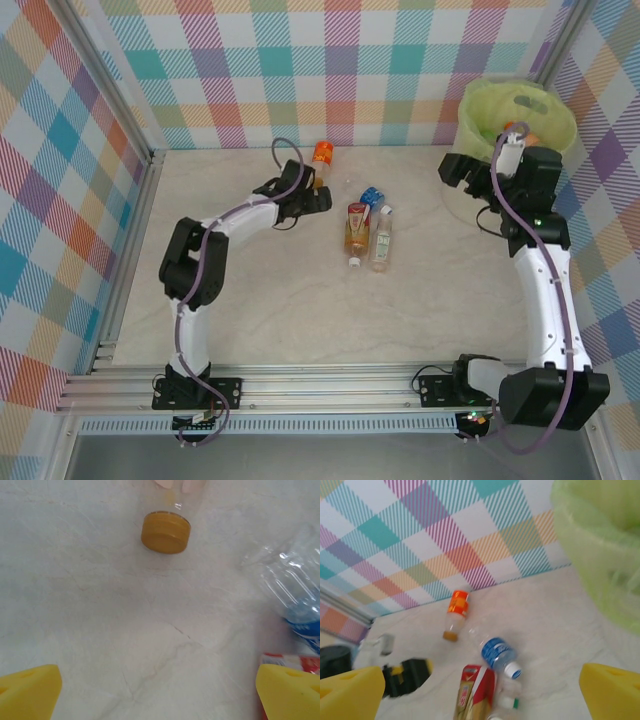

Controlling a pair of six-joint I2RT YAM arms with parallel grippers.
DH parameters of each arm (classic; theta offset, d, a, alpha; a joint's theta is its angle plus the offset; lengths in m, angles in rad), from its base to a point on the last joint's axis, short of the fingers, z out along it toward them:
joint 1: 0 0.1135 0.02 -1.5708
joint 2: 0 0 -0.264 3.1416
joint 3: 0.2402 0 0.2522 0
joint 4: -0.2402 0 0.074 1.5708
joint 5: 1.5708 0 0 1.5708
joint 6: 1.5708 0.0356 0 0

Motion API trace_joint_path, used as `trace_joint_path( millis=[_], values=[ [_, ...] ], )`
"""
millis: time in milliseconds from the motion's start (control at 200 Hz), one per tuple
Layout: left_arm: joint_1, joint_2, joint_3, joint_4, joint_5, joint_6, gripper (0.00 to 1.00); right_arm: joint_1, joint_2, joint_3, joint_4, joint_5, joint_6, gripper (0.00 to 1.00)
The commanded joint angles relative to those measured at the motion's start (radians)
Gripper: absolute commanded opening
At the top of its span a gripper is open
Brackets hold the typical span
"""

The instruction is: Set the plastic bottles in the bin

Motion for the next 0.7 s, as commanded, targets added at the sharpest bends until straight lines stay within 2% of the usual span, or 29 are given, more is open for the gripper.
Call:
trace_joint_path(
  millis=[0, 375, 480, 635, 695],
  values=[
    [0.009, 0.111, 0.160, -0.127, -0.081, 0.094, 0.96, 0.002, -0.065, -0.044, 0.019, -0.070, 0.065, 1.00],
    [0.013, 0.545, 0.830, -0.450, -0.192, 0.108, 0.83, 0.003, -0.133, -0.052, -0.073, -0.025, 0.005, 1.00],
    [0.019, 0.688, 1.083, -0.559, -0.187, 0.112, 0.78, 0.002, -0.147, -0.052, -0.086, -0.016, -0.011, 1.00],
    [0.027, 0.930, 1.562, -0.709, -0.143, 0.137, 0.72, 0.002, -0.164, -0.052, -0.108, 0.005, -0.031, 1.00],
    [0.032, 0.932, 1.527, -0.682, -0.125, 0.134, 0.69, 0.002, -0.168, -0.052, -0.111, 0.012, -0.036, 1.00]
  ],
)
